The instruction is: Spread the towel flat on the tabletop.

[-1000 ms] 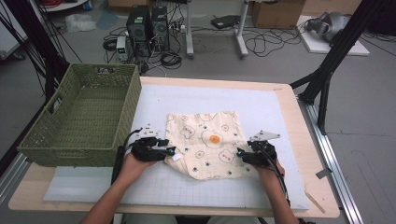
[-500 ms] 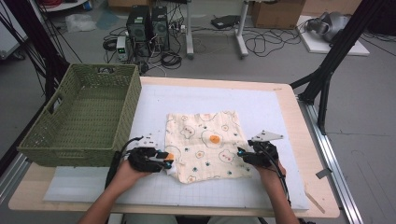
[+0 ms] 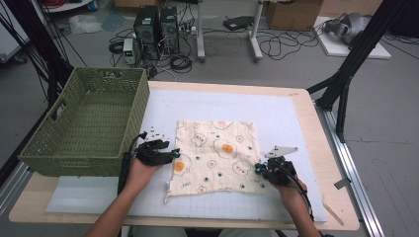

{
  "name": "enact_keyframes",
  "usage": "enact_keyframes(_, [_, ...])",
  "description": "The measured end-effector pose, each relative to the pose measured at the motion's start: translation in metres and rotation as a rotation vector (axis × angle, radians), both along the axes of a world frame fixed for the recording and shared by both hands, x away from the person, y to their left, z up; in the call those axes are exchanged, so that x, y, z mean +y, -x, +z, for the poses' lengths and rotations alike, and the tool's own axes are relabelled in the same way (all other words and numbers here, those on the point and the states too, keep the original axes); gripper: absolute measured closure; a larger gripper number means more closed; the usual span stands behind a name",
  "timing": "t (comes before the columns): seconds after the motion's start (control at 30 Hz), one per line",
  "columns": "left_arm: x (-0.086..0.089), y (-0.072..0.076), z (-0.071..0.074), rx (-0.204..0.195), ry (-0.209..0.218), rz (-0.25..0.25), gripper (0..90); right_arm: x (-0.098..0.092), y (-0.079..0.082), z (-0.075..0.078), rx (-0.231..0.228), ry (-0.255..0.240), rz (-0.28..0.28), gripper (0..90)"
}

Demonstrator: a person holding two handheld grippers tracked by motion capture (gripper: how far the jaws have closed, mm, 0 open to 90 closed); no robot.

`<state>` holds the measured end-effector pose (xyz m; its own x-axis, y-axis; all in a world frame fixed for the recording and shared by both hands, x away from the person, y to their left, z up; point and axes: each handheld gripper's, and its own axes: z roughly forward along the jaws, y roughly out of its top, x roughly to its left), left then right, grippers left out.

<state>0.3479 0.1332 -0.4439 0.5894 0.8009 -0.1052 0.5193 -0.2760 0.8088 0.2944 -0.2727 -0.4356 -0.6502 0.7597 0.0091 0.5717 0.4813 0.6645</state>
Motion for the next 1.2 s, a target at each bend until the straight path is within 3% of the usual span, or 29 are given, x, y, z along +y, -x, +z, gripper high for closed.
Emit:
enact_keyframes(0.03, [-0.001, -0.003, -0.001, 0.009, -0.005, 0.006, 45.8, -0.001, 0.004, 0.000, 0.001, 0.000, 0.009, 87.3])
enact_keyframes(0.1, [-0.005, -0.008, -0.003, 0.006, 0.001, 0.016, 45.8, -0.003, 0.008, 0.003, 0.004, -0.005, 0.011, 74.9])
enact_keyframes(0.17, [-0.008, -0.014, -0.002, 0.014, -0.007, 0.022, 46.0, -0.007, 0.006, 0.007, -0.016, -0.029, -0.008, 70.3])
enact_keyframes(0.33, [-0.013, -0.033, 0.003, 0.016, 0.017, 0.061, 47.5, -0.009, -0.018, 0.016, -0.101, -0.056, -0.069, 60.0])
enact_keyframes(0.4, [-0.012, -0.041, -0.003, 0.010, 0.051, 0.096, 47.5, -0.008, -0.031, 0.017, -0.128, -0.058, -0.089, 58.2])
enact_keyframes(0.43, [-0.011, -0.045, -0.006, 0.030, 0.026, 0.116, 47.6, -0.007, -0.036, 0.017, -0.135, -0.055, -0.101, 57.7])
enact_keyframes(0.57, [-0.012, -0.058, -0.003, 0.048, 0.047, 0.127, 47.4, -0.004, -0.048, 0.012, -0.137, -0.047, -0.112, 57.5])
enact_keyframes(0.67, [-0.021, -0.067, 0.004, 0.048, 0.025, 0.111, 47.3, -0.005, -0.051, 0.009, -0.128, -0.044, -0.119, 56.6])
enact_keyframes(0.8, [-0.033, -0.074, 0.000, 0.063, -0.004, 0.095, 47.5, -0.008, -0.054, 0.008, -0.138, -0.054, -0.128, 55.0])
enact_keyframes(0.83, [-0.035, -0.074, -0.002, 0.067, -0.020, 0.090, 48.8, -0.009, -0.055, 0.008, -0.140, -0.057, -0.132, 54.9])
enact_keyframes(0.87, [-0.038, -0.073, -0.003, 0.046, -0.059, 0.088, 49.1, -0.010, -0.056, 0.008, -0.143, -0.059, -0.128, 54.7])
enact_keyframes(0.93, [-0.040, -0.071, -0.003, 0.012, -0.113, 0.084, 58.7, -0.011, -0.058, 0.007, -0.142, -0.065, -0.135, 54.7])
enact_keyframes(1.0, [-0.039, -0.072, -0.003, 0.005, -0.111, 0.053, 85.1, -0.010, -0.060, 0.005, -0.139, -0.066, -0.141, 54.9])
enact_keyframes(1.07, [-0.035, -0.074, -0.002, -0.026, -0.149, 0.097, 86.8, -0.008, -0.062, 0.003, -0.133, -0.069, -0.139, 56.6])
enact_keyframes(1.13, [-0.024, -0.079, -0.004, -0.011, -0.108, 0.152, 86.8, -0.005, -0.064, 0.000, -0.126, -0.060, -0.130, 57.4])
enact_keyframes(1.2, [-0.018, -0.082, -0.005, -0.001, -0.067, 0.169, 86.2, -0.001, -0.066, -0.002, -0.128, -0.053, -0.122, 57.6])
